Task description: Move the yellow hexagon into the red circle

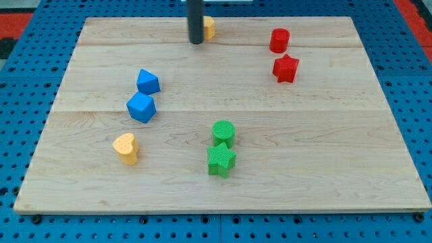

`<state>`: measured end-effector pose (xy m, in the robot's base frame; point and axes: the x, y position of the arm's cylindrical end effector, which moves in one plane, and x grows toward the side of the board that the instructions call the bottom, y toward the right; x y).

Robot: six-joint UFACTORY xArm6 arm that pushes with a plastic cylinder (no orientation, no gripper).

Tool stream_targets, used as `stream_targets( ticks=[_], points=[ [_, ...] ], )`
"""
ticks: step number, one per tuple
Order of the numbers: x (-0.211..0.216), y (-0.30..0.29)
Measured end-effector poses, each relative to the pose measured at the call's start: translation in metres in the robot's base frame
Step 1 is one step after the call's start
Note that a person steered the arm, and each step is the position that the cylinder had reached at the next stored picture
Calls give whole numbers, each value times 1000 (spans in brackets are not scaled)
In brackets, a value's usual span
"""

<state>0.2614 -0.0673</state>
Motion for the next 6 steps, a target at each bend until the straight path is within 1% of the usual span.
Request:
stream_targets(
  ticks=[1,2,3,5,6],
  points=[
    [-24,-17],
    [-41,10],
    [-43,15],
    [-38,122],
    [-38,146]
  ],
)
